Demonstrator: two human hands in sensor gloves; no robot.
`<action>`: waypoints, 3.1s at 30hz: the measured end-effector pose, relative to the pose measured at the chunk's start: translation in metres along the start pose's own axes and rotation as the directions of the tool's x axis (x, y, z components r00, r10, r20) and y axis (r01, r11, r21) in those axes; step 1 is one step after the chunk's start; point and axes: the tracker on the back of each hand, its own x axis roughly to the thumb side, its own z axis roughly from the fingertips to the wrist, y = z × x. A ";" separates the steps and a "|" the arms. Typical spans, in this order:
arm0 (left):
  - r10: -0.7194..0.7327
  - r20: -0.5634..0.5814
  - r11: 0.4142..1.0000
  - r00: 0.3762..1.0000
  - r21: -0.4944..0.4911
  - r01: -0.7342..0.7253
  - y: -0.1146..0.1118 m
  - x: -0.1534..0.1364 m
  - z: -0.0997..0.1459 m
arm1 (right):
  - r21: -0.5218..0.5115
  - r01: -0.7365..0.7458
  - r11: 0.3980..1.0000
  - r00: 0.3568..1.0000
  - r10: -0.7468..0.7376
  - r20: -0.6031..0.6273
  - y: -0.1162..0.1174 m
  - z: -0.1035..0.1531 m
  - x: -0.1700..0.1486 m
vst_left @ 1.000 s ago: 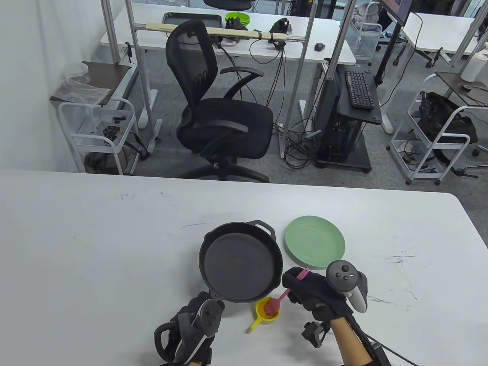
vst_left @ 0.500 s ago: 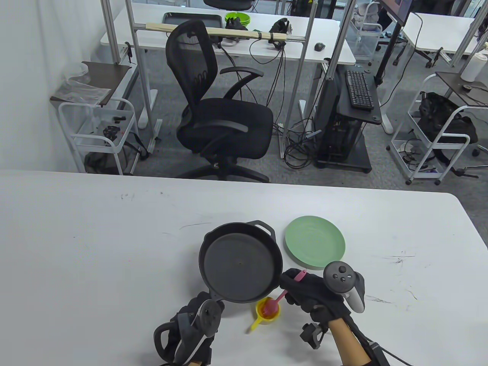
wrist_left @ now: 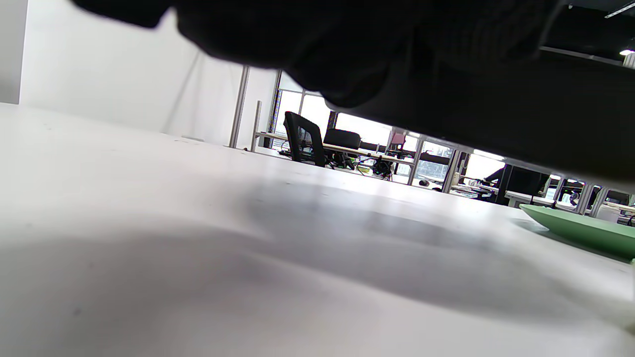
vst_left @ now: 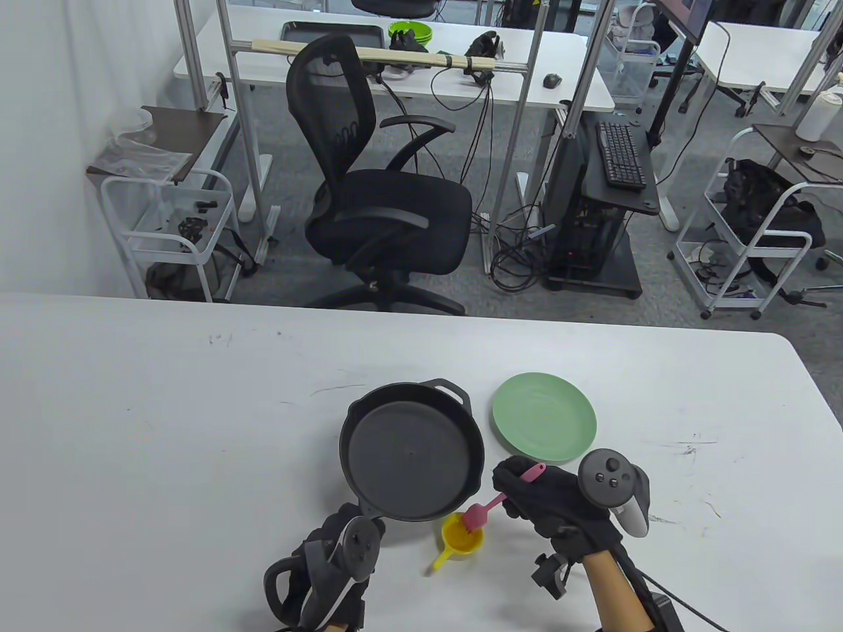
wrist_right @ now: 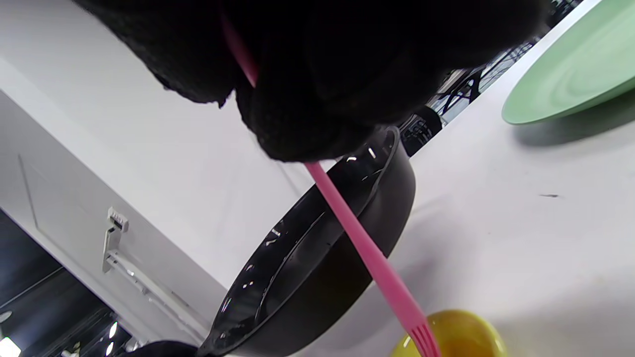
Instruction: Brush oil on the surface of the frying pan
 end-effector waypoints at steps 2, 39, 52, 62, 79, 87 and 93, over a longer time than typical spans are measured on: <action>-0.001 0.001 1.000 1.000 -0.002 0.001 0.000 0.000 0.000 | 0.049 -0.018 0.999 1.000 0.016 0.021 0.004 -0.001 0.003; 0.021 0.065 0.999 0.998 -0.050 -0.018 -0.002 0.013 0.005 | -0.160 0.265 0.951 0.962 -0.249 0.114 -0.020 0.012 0.020; -0.003 0.147 0.997 0.989 -0.078 0.014 -0.008 0.038 0.015 | -0.080 0.114 0.990 0.993 -0.111 0.041 0.033 -0.002 0.034; -0.020 0.153 0.998 0.988 -0.060 0.029 -0.007 0.038 0.016 | -0.088 -0.108 0.990 0.992 0.102 -0.069 0.021 0.000 0.034; -0.021 0.130 0.999 0.991 -0.040 0.027 -0.005 0.034 0.016 | -0.211 -0.318 0.924 0.946 0.297 -0.129 -0.019 0.013 0.037; -0.031 0.138 0.999 0.990 -0.033 0.036 -0.006 0.035 0.016 | -0.149 -0.400 0.904 0.916 0.388 -0.101 -0.003 0.007 0.037; -0.018 0.140 0.999 0.990 -0.044 0.024 -0.007 0.034 0.015 | -0.043 -0.150 0.988 0.989 0.149 -0.019 0.021 0.001 0.039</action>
